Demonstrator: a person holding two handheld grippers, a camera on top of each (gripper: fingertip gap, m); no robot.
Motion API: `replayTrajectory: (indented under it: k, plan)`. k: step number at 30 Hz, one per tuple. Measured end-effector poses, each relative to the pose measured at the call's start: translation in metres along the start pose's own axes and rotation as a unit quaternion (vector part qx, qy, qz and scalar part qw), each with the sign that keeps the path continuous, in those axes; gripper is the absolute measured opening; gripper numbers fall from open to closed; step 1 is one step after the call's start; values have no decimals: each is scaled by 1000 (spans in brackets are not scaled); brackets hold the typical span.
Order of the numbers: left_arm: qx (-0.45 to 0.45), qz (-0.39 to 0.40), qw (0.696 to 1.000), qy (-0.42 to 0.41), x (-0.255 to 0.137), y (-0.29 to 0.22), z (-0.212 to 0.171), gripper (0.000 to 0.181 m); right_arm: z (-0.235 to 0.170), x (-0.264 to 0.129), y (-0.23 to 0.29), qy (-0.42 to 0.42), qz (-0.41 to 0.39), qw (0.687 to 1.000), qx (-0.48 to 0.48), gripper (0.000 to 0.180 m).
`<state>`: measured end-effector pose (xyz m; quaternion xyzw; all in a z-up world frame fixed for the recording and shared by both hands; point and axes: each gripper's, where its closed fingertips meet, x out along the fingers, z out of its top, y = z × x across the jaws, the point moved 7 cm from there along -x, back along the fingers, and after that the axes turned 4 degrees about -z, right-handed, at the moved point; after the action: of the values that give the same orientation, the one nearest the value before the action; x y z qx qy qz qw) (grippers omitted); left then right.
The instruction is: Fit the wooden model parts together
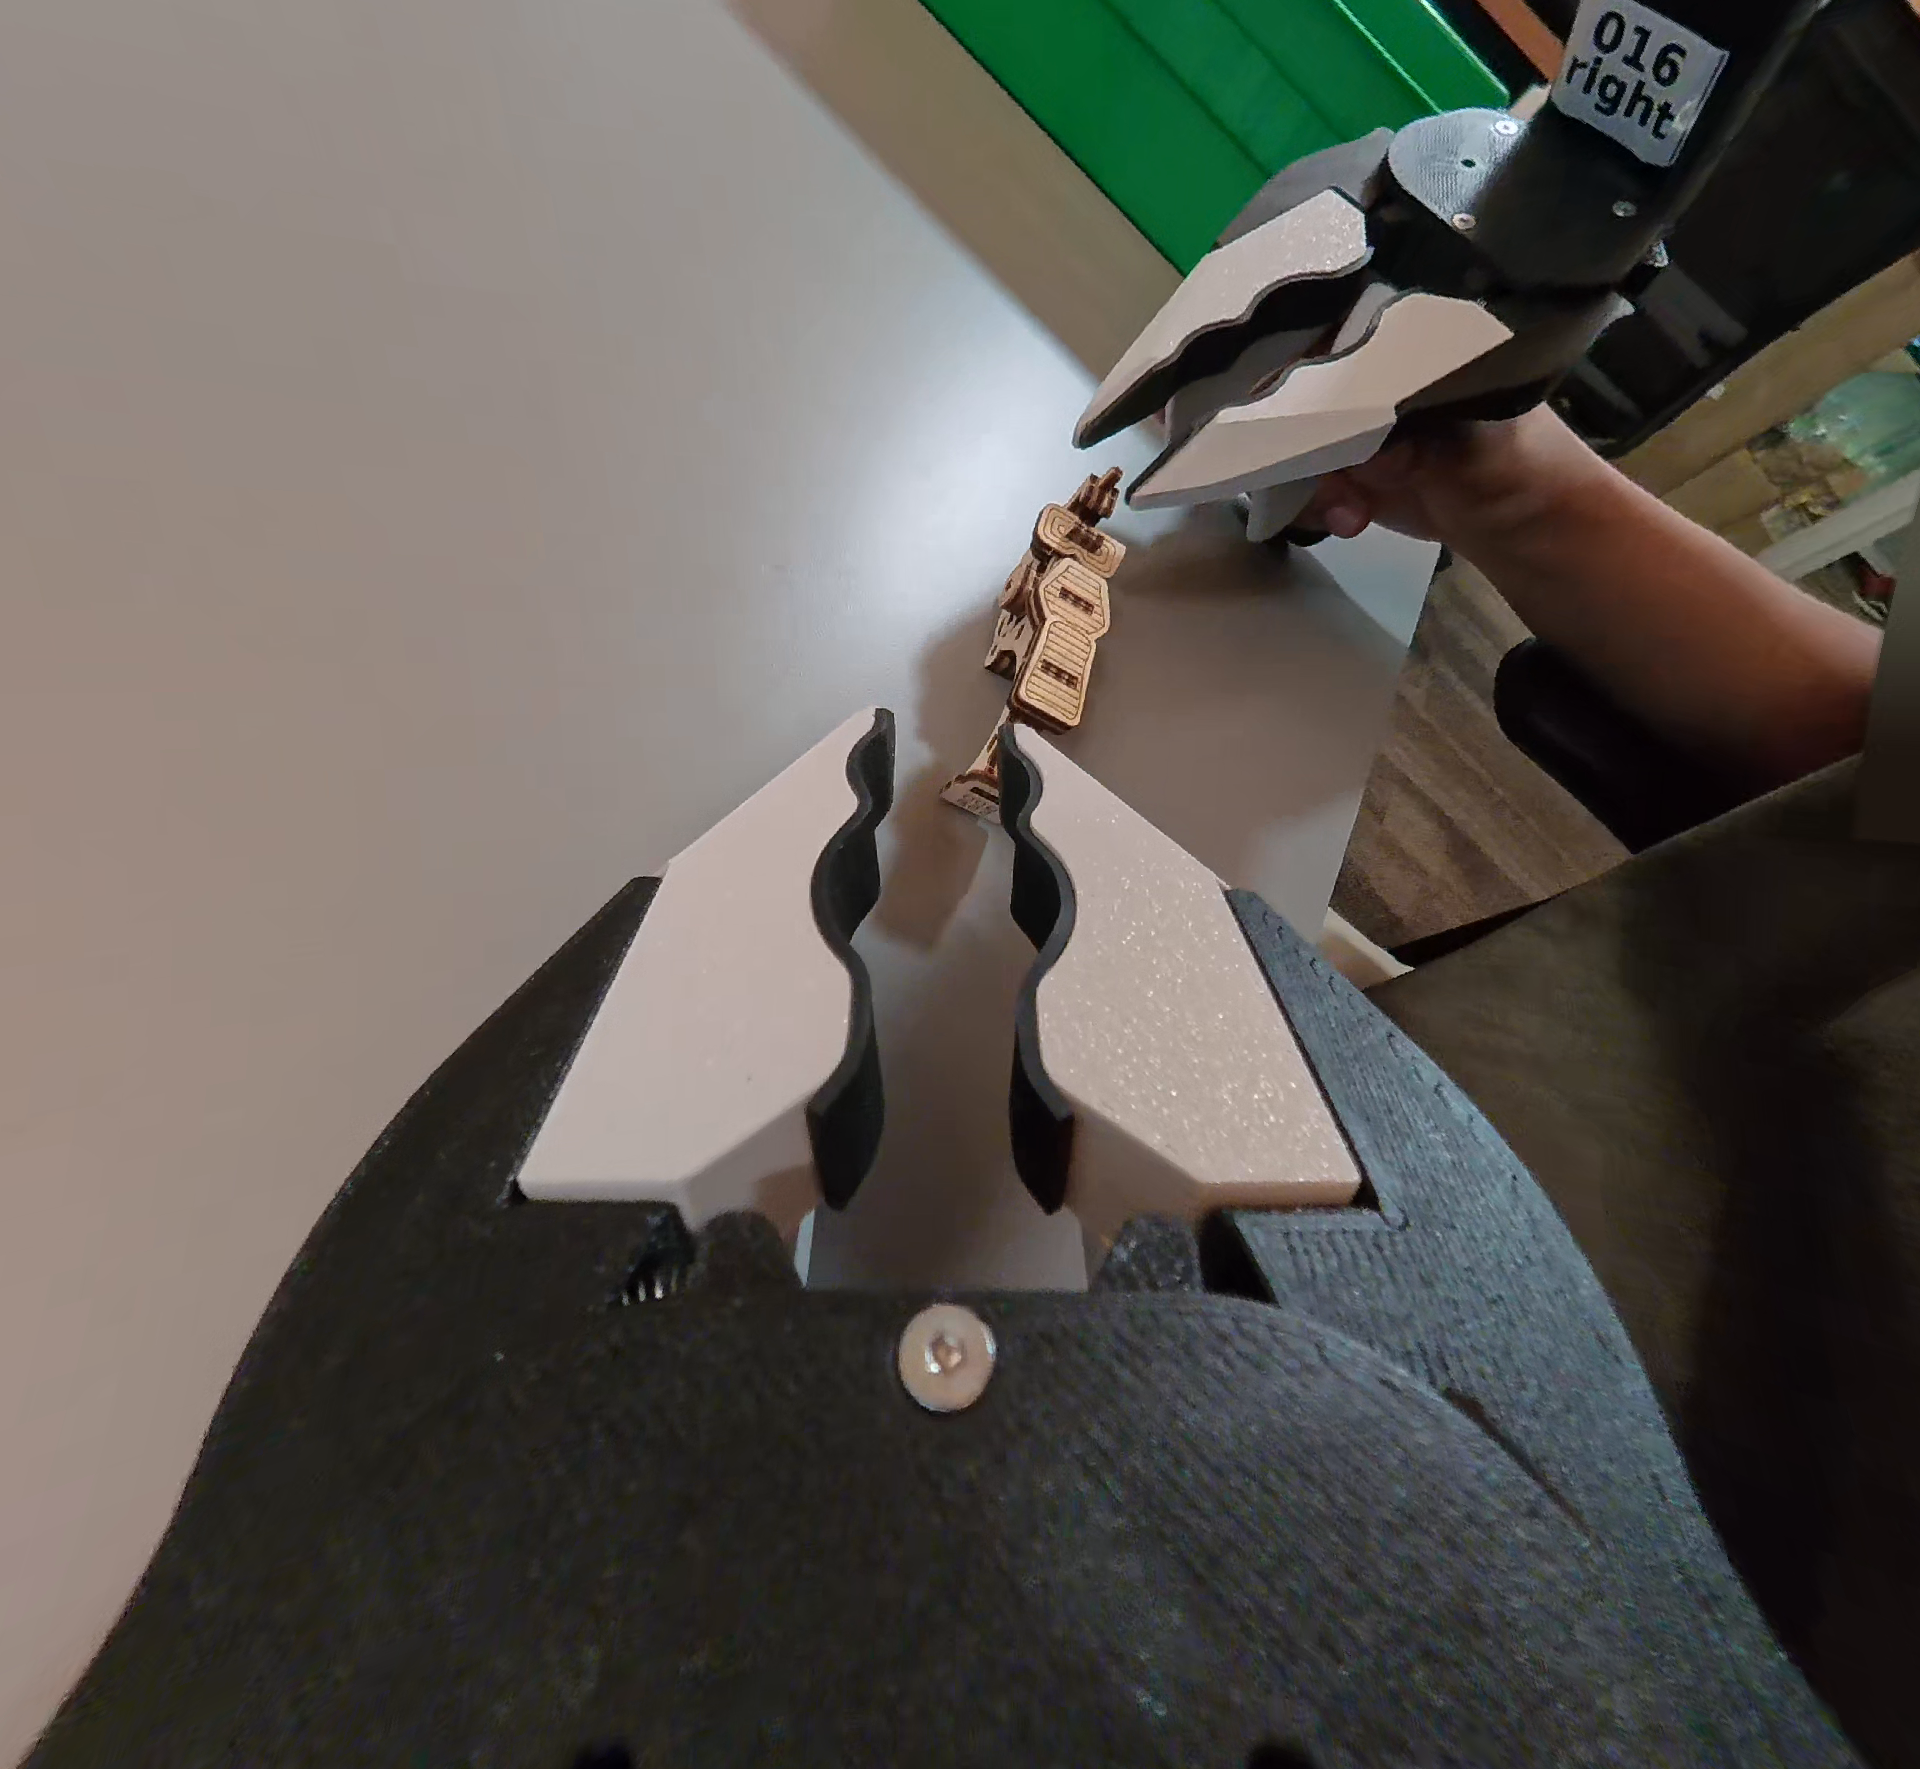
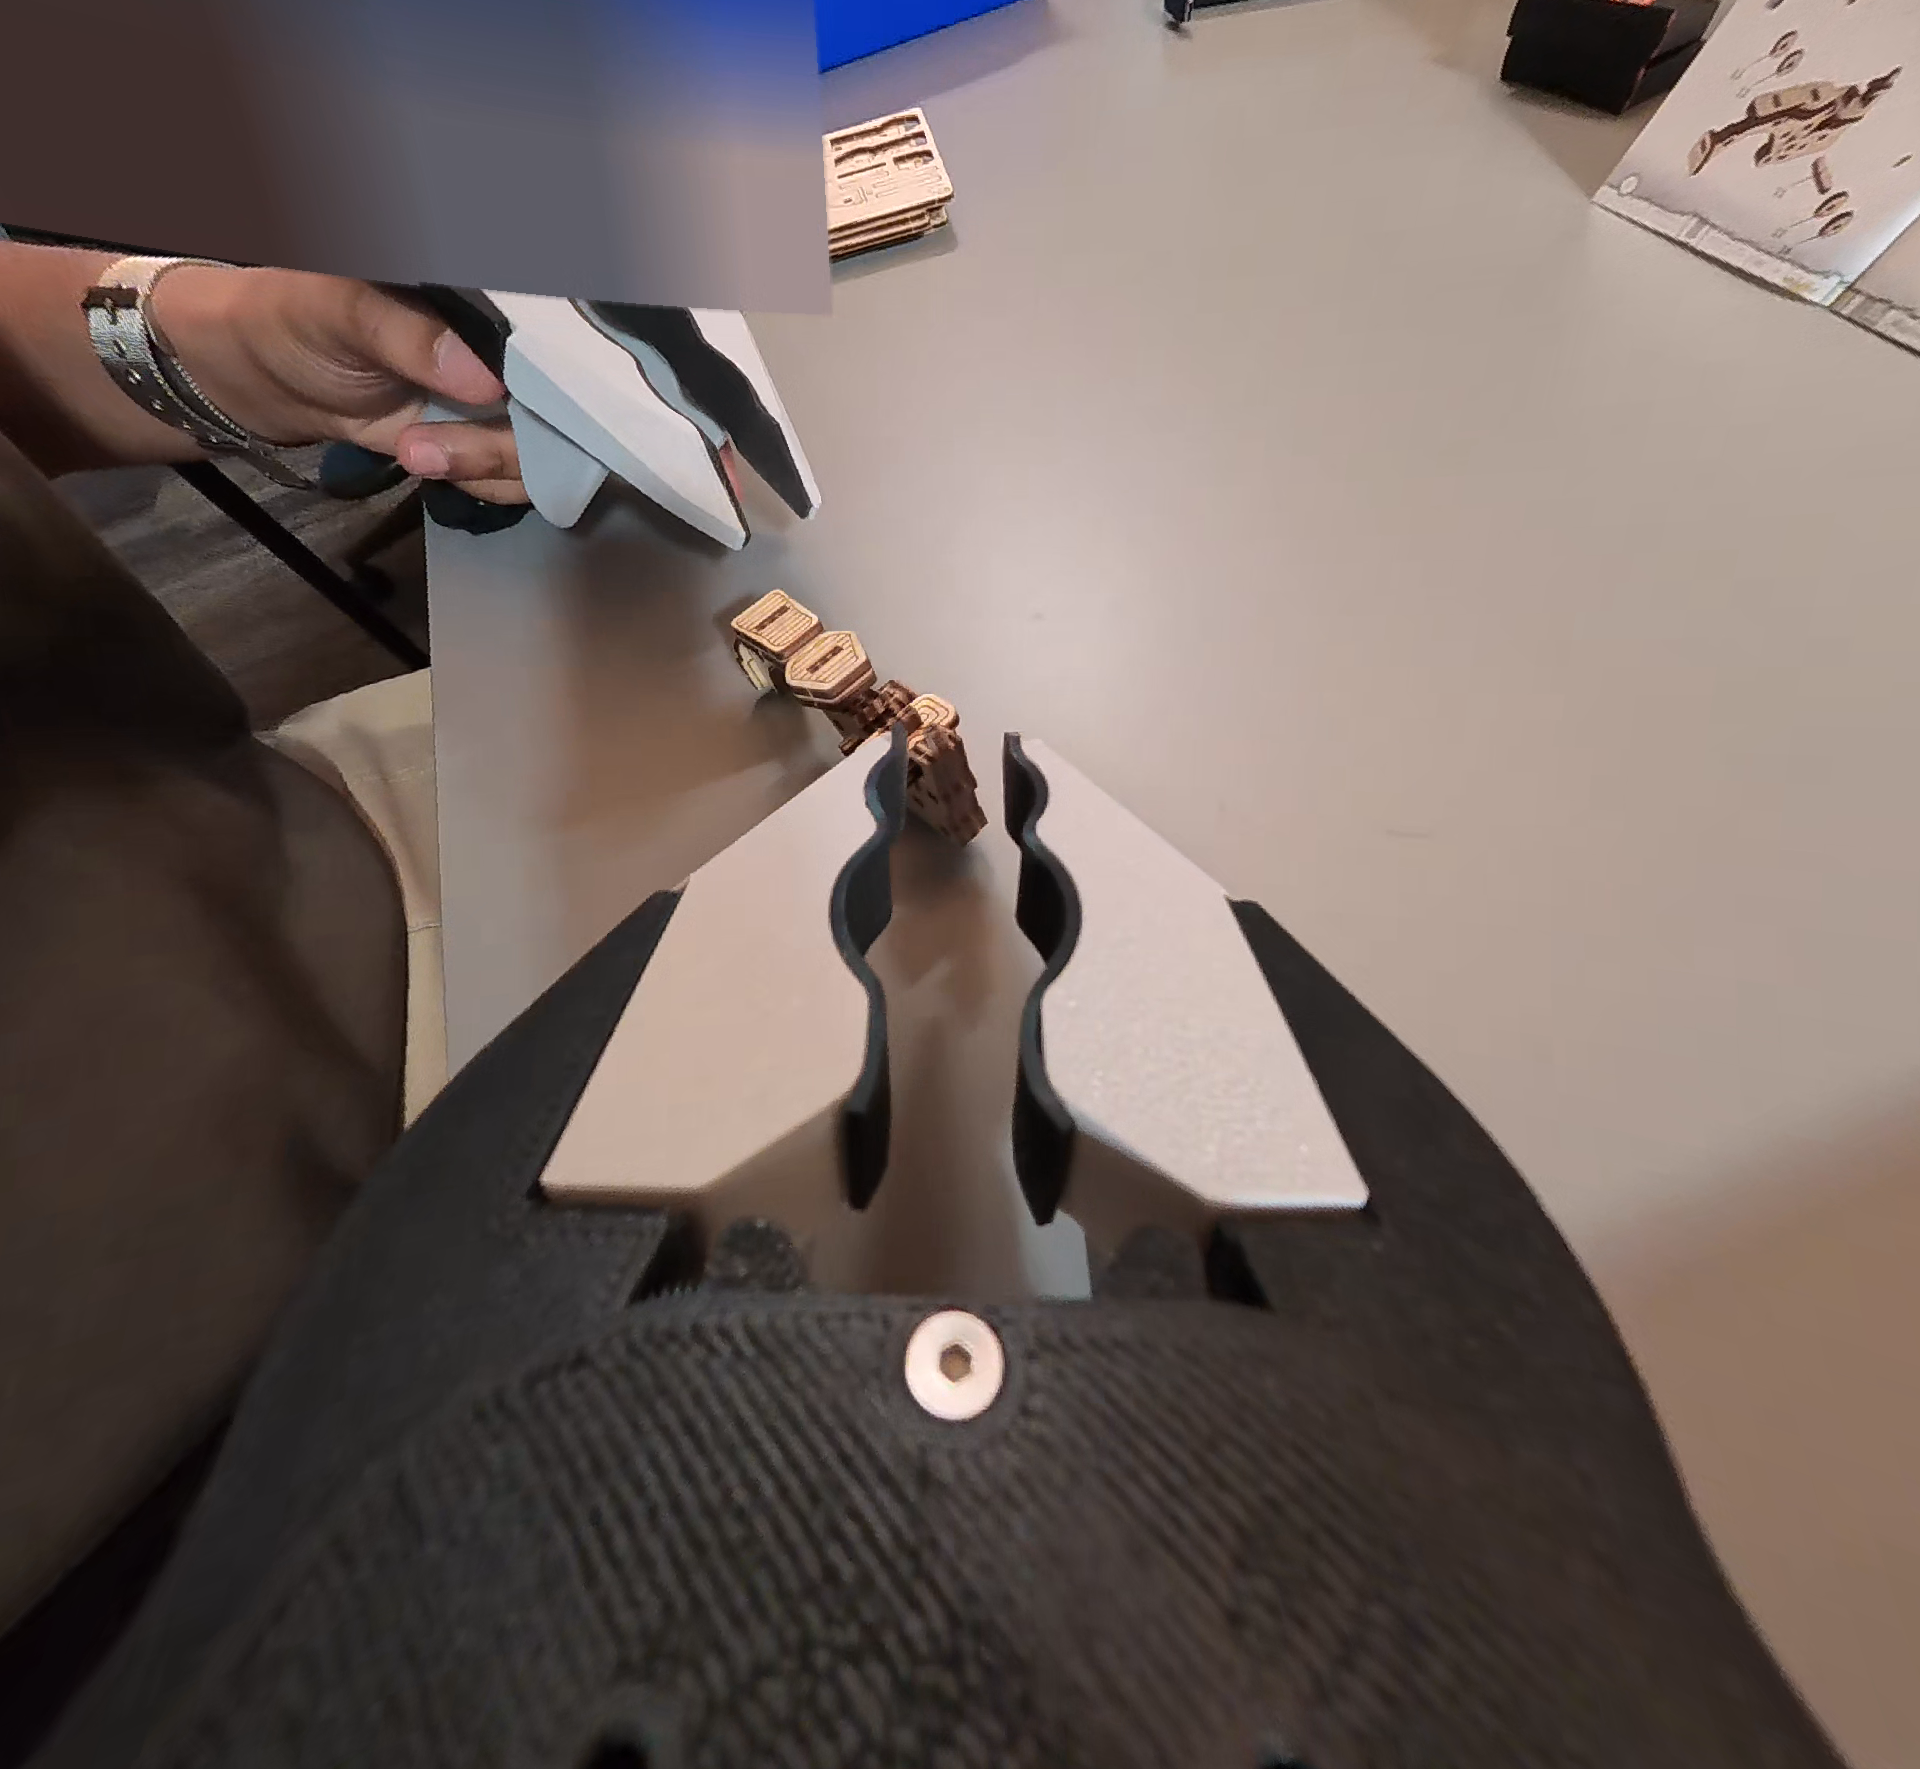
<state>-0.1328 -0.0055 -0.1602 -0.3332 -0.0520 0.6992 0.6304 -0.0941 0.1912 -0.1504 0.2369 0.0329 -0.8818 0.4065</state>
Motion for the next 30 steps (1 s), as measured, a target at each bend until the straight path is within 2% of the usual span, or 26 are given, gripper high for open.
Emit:
replayTrajectory:
  k: [5, 10, 12, 14, 21, 27, 30]
  plan:
    - [-6, -3, 1000, 1, 0, 1, 0, 18, -2, 1, 0, 16, 12, 999, -32, 16]
    - [-14, -9, 1000, -2, 0, 2, 0, 18, 6, -2, -11, 23, 61, 995, -73, 16]
    - [-16, -9, 1000, -1, 0, 3, 0, 18, 14, -5, -16, 17, 82, 993, -81, 10]
    - [-18, -7, 1000, -1, 0, 3, 0, 18, 16, -6, -18, 44, 106, 990, -84, 9]
    - [-27, -17, 999, -1, 3, 4, 1, 18, 7, 5, -13, 138, 109, 976, -129, 15]
    - [-29, -19, 999, -7, 2, 4, 2, 17, 13, 12, -7, 145, 117, 972, -146, 15]
    - [-29, -18, 999, -8, 2, 4, 2, 17, 11, 16, -5, 157, 117, 968, -155, 9]
